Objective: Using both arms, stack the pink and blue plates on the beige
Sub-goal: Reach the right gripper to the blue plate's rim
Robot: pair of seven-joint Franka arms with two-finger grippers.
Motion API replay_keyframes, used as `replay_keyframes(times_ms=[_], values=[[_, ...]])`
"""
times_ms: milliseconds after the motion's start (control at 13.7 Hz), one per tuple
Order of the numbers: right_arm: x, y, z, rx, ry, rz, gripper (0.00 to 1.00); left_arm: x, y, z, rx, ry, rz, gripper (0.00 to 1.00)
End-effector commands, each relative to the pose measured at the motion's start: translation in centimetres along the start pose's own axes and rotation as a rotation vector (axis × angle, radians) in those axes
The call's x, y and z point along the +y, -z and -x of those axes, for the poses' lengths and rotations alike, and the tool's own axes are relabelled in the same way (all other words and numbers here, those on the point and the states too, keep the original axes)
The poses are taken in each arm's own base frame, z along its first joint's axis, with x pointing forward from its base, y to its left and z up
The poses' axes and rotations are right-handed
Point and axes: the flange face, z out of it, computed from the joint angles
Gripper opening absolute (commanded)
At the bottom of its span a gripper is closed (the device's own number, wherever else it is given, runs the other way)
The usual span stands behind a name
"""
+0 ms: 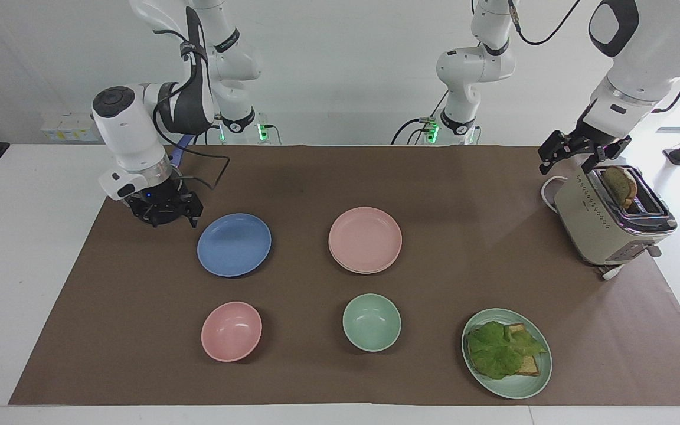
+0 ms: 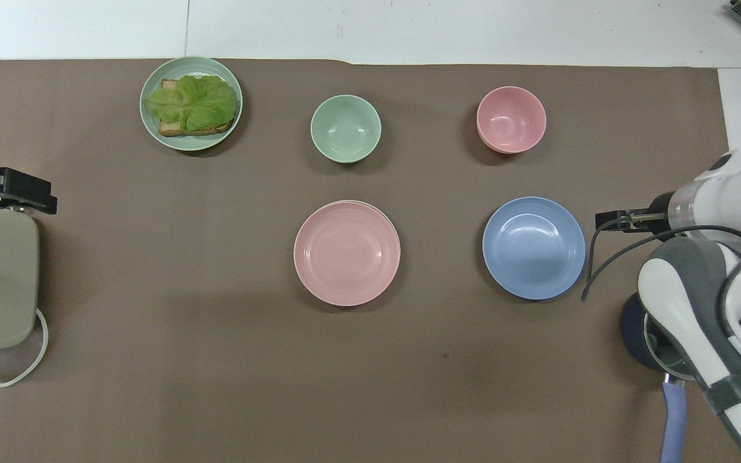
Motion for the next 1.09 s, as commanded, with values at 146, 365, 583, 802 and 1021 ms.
replay_keyframes(times_ms=[146,365,583,802,1021], values=[[0.8,-6.2,0.5,0.007,0.017,-0.072,0.96,-0.2,0.2,0.3,-0.009,0.004,-0.021,1.0],[1.0,-8.1,0.5,-0.013,0.018,-0.074,0.83,-0.2,0.2,0.3,-0.008,0.004,-0.021,1.0],[1.0,-10.4,0.8,-0.052,0.031,-0.079,0.72,-0.2,0.2,0.3,-0.008,0.004,-0.021,1.0],[0.4,-11.2,1.0,-0.072,0.041,-0.083,0.64,-0.2,0.2,0.3,-0.008,0.004,-0.021,1.0],[0.4,-11.6,1.0,-0.08,0.058,-0.085,0.49,-0.2,0.2,0.3,-0.008,0.004,-0.021,1.0]])
